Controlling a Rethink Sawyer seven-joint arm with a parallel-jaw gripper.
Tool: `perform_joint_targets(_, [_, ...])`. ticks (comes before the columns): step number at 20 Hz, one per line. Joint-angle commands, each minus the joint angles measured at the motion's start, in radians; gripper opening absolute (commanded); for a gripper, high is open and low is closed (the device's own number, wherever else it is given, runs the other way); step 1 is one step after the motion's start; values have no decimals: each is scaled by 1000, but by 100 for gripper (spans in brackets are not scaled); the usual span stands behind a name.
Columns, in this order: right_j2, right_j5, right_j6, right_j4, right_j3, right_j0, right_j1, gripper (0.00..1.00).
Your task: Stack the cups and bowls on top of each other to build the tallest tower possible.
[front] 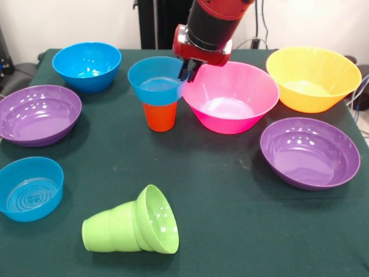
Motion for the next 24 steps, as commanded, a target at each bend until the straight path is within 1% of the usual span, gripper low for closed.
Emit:
perform_joint_targets(1, [46, -109, 188, 24, 61, 10, 23, 0])
perform_joint_targets(9, [33, -144, 154, -1, 46, -5, 44, 0])
perform_joint_targets(15, [53, -159, 138, 14, 30, -22, 62, 0])
perform_joint_targets(24, [62, -173, 143, 26, 63, -23, 50, 0])
